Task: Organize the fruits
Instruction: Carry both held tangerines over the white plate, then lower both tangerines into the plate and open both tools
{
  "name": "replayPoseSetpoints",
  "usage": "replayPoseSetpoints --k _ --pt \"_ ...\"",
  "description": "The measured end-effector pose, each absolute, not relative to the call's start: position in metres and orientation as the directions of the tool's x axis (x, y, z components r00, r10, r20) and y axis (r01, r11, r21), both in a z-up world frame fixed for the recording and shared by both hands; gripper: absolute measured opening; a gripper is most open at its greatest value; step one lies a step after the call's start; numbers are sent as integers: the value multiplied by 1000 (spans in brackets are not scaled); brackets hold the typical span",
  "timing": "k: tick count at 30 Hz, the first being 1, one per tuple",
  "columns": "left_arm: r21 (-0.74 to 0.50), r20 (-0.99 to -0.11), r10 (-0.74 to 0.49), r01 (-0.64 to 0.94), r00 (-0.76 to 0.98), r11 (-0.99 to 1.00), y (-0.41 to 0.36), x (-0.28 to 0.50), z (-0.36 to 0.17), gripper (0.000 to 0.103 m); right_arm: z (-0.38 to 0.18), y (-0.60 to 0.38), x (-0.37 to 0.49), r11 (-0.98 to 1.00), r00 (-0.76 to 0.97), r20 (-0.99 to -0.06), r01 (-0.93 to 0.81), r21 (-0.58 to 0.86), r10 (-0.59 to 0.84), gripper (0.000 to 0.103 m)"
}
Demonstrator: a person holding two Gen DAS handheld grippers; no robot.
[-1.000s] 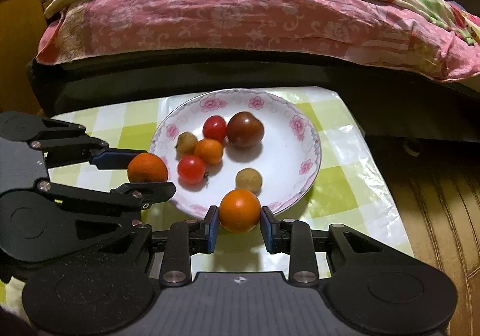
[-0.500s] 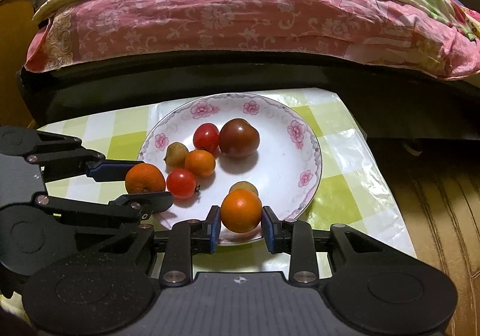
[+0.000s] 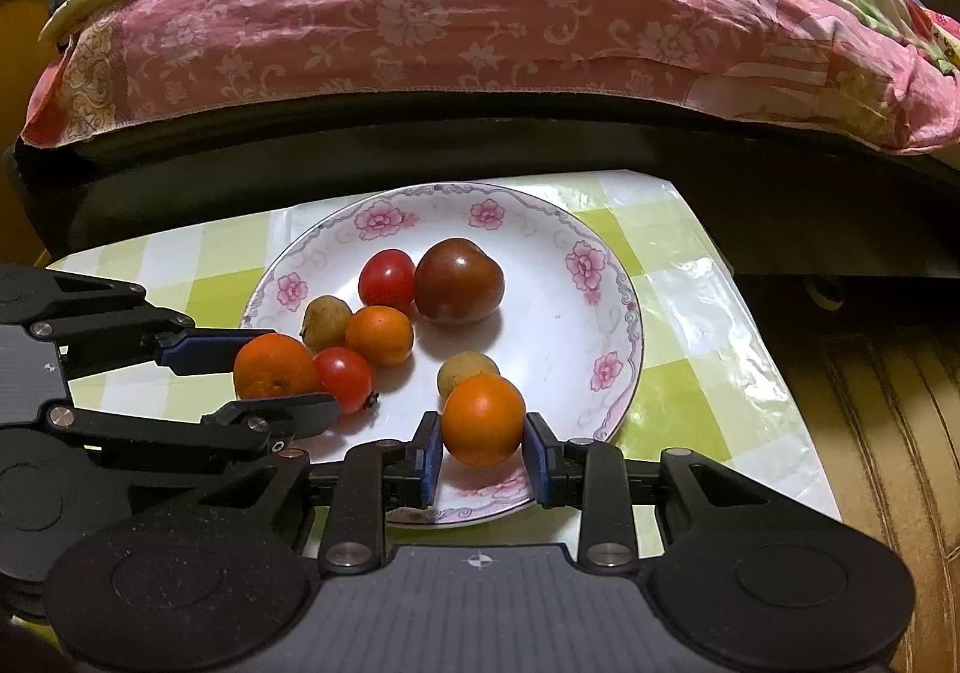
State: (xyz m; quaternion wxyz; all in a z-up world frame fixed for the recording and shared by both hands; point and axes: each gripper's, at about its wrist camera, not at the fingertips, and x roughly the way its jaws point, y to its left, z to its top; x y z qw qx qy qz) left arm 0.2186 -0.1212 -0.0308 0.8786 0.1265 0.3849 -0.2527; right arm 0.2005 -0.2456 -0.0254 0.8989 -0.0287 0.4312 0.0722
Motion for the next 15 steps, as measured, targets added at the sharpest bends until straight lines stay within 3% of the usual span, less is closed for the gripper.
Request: replayPoseSetpoints --k 15 --pt "17 -732 -352 533 583 846 -123 219 -32 41 -24 -248 202 990 629 -772 -139 5 93 29"
